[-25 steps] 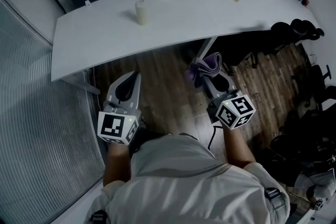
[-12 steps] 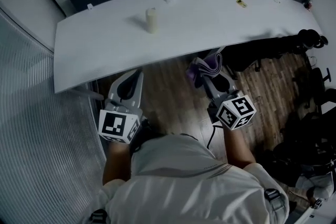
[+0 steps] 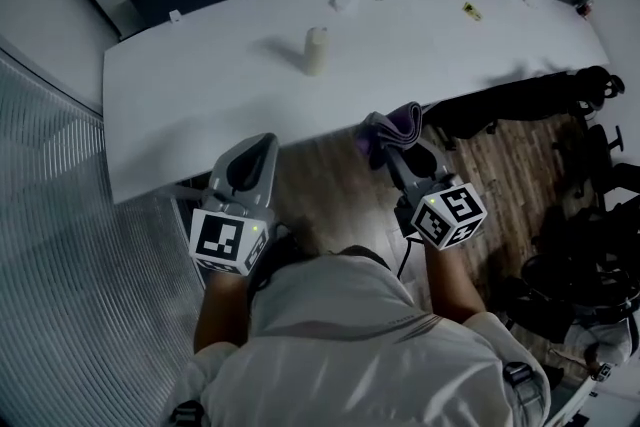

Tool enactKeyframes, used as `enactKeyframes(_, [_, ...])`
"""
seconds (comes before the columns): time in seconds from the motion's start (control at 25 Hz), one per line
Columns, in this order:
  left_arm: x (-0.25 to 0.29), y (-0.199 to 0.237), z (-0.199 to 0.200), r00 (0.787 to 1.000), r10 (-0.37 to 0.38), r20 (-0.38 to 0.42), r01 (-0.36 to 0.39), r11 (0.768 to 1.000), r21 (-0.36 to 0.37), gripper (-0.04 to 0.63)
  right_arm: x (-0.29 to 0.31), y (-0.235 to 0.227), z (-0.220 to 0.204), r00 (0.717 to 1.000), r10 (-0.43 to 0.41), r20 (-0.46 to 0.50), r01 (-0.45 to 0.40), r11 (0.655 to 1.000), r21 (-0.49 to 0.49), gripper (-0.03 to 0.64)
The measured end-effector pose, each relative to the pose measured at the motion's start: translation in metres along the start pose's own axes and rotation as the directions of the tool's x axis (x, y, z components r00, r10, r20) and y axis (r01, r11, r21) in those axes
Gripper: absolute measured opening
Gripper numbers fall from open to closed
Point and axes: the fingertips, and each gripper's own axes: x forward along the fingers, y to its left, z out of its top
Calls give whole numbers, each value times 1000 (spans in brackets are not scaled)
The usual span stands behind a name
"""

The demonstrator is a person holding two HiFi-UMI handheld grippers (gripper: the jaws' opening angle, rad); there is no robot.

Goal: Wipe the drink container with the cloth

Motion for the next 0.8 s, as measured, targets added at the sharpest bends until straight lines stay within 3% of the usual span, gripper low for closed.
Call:
enactKeyframes(0.4, [23,64,-5,999,-31,23,31,1000,0,5,64,4,-1,999,-34,-15,34,999,0,97])
enactKeyframes(0.8, [98,73,-11,999,-13,-44,13,1000,18,5,111,-65,4,1000,24,-10,-24,999,43,97])
